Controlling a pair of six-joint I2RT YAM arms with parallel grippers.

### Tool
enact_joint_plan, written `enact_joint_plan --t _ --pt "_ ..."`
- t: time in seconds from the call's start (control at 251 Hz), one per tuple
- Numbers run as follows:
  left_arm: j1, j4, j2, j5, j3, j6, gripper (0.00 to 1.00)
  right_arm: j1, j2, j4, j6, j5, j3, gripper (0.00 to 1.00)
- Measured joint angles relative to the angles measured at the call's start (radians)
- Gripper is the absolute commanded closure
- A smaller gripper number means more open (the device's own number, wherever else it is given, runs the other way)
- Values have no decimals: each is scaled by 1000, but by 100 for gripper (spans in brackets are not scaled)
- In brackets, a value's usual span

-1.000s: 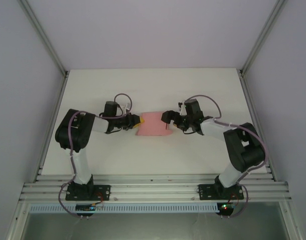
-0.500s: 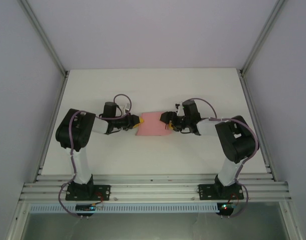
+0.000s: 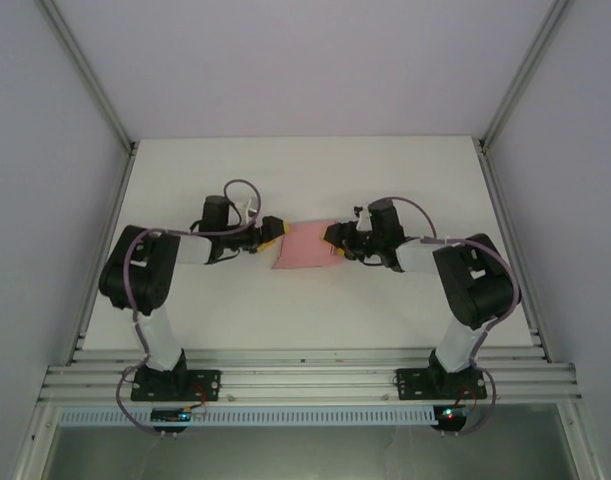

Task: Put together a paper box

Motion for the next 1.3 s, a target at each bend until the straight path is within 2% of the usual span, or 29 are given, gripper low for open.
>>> enact_joint_plan --t 0.144,0.263,0.467,0.647,0.75,0.934,1.054,1.301 --pt "-3 -147 -172 -137 29 164 0 -28 -49 -100 15 1 6 70" --pt "-42 -249 -302 -269 57 323 0 -47 -70 -221 17 -11 45 71" --pt "-214 -385 -465 -422 60 614 0 -89 -84 -454 15 -69 156 73" --pt "-390 -443 -573 -557 10 861 0 -144 -86 -560 57 -199 195 73" --pt "-453 -482 -587 -614 0 974 0 -168 -84 -602 105 -284 196 73" --pt "-507 -577 -544 -732 27 1107 0 -178 -67 -743 115 -368 245 69" --pt "-526 -613 -513 -777 55 1165 0 -198 -60 -835 95 -388 285 69" --pt "-531 -611 -457 -819 95 1252 0 -200 -60 -868 109 -430 287 67"
